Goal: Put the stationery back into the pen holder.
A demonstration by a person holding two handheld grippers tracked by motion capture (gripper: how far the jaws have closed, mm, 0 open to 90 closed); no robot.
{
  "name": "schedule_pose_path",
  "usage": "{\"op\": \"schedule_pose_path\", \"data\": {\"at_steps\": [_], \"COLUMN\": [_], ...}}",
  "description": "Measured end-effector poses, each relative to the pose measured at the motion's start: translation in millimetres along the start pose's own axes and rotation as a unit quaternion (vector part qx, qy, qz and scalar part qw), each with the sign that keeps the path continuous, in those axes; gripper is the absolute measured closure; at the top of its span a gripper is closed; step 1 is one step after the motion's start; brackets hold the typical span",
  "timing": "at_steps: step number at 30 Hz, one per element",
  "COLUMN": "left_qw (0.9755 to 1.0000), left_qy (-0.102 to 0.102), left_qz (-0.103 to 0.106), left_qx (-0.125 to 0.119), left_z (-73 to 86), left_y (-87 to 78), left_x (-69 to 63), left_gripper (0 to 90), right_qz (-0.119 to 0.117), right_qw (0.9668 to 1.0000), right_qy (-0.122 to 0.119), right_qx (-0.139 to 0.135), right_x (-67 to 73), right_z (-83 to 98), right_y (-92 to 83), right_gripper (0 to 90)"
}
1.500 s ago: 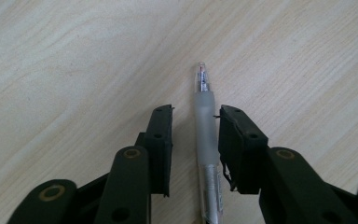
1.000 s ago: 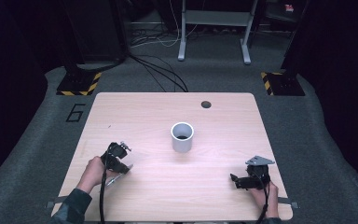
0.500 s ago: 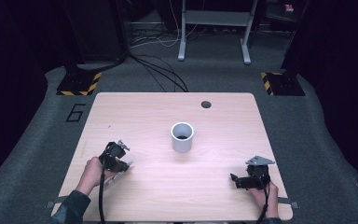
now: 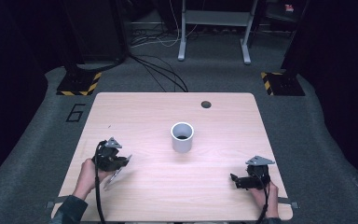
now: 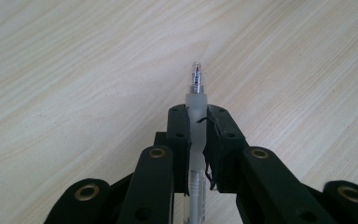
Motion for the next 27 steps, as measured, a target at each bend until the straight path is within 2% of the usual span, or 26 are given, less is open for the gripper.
{"op": "schedule_pose_path", "data": {"at_steps": [2, 4, 6, 10, 14, 18, 21, 24, 27], "left_qw": [0.9999, 0.9998, 0.9995, 0.9985, 0.9964, 0.9951, 0.9927, 0.9917, 0.9896], "left_qy": [0.005, 0.007, 0.000, 0.000, -0.005, -0.004, -0.003, 0.002, 0.004], "left_qz": [0.005, -0.001, 0.004, 0.001, 0.001, 0.006, 0.006, 0.010, 0.014], "left_qx": [-0.008, -0.020, -0.033, -0.055, -0.085, -0.099, -0.120, -0.128, -0.143], "left_z": [-0.4, -1.4, -2.6, -5.8, -10.0, -13.7, -17.6, -20.1, -23.9], "left_y": [-3.9, -5.0, -5.9, -8.8, -9.5, -11.8, -13.7, -15.1, -16.4], "left_x": [-0.3, -0.8, -2.3, -4.7, -7.5, -10.5, -12.6, -14.5, -17.0], "left_gripper": [80.0, 80.0, 80.0, 80.0, 80.0, 80.0, 80.0, 79.9, 79.9], "right_qz": [0.000, 0.000, 0.000, 0.000, 0.000, 0.000, 0.000, 0.000, 0.000], "right_qw": [1.0000, 1.0000, 1.0000, 1.0000, 1.0000, 1.0000, 1.0000, 1.0000, 1.0000], "right_qy": [0.000, 0.000, 0.000, 0.000, 0.000, 0.000, 0.000, 0.000, 0.004], "right_qx": [0.000, 0.000, 0.000, 0.000, 0.000, 0.000, 0.000, 0.000, -0.001], "right_x": [0.0, 0.0, 0.0, 0.0, 0.0, 0.0, 0.0, 0.0, 0.4], "right_z": [0.0, 0.0, 0.0, 0.0, 0.0, 0.0, 0.0, 0.0, -0.1], "right_y": [0.0, 0.0, 0.0, 0.0, 0.0, 0.0, 0.0, 0.0, 0.2], "right_gripper": [2.0, 2.0, 2.0, 2.0, 2.0, 2.0, 1.9, 1.9, 1.4]}}
Point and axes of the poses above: each handheld gripper's, and its own axes: y roughly forward along the jaws, z roughly out of its underside, x roughly to its left, the point moved 4 cm from there along y, roughly forward along the jaws, and after that the axes turned 8 degrees about x, right-handed, at the moved point
